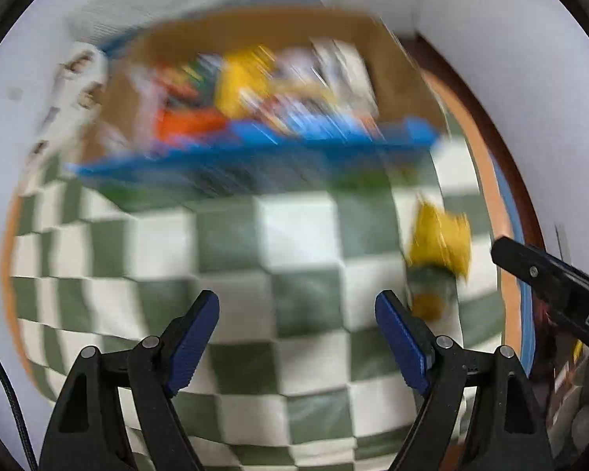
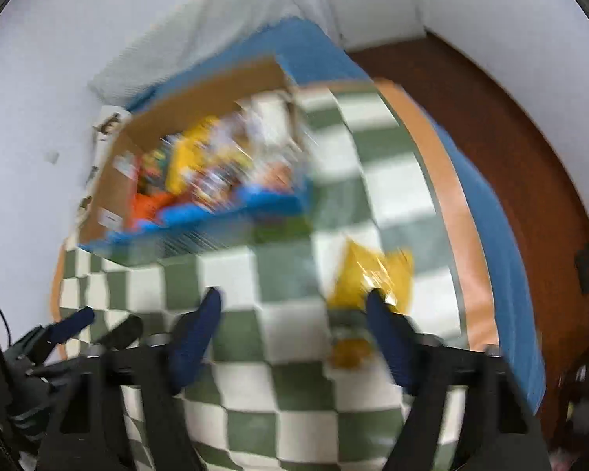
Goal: Organize snacks
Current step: 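Move both open tools back over the remaining snacks on the mat, then grasp the round egg-yolk pastry with left tool while right tool grasps yellow packet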
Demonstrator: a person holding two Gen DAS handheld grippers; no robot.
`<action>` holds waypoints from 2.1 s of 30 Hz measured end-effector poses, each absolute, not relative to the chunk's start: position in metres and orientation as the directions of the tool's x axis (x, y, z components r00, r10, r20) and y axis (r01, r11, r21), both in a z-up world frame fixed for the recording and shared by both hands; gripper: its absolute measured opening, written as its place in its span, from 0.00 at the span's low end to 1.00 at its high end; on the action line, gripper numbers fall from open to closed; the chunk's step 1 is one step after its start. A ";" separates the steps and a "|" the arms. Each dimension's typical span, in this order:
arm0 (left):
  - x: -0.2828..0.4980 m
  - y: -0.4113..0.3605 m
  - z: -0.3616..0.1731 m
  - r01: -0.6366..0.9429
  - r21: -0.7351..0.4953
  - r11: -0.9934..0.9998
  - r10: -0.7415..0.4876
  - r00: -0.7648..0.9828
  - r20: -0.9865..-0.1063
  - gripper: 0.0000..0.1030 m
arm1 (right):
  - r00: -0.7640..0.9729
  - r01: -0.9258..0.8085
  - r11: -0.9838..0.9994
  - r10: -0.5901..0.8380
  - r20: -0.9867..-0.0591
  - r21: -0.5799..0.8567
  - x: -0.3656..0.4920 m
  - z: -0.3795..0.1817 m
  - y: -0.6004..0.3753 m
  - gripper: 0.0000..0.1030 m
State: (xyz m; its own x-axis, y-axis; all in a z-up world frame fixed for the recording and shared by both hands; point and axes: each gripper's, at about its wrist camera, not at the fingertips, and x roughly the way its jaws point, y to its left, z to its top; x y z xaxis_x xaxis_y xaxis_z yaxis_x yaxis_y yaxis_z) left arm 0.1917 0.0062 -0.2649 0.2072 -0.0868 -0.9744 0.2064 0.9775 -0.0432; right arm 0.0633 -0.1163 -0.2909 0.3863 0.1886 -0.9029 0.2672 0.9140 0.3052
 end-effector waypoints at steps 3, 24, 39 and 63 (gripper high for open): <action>0.188 -0.036 -0.309 0.283 -0.088 0.955 -0.116 0.083 -0.990 0.79 | 0.321 0.347 0.886 0.196 -0.927 0.308 0.043 -0.333 -0.144 0.59; 0.187 -0.079 -0.379 0.253 -0.075 0.964 -0.075 -0.012 -0.997 0.57 | 0.164 0.140 0.980 0.118 -0.979 0.141 0.037 -0.380 -0.186 0.77; 0.186 -0.013 -0.375 0.037 -0.092 0.995 -0.092 -0.003 -0.996 0.57 | -0.026 -0.615 0.780 -0.169 -0.985 -0.117 0.136 -0.440 -0.060 0.79; 0.150 0.067 -0.355 0.043 0.000 0.999 0.001 -0.027 -1.000 0.57 | -0.120 0.202 0.924 0.351 -0.929 0.324 0.096 -0.445 -0.137 0.77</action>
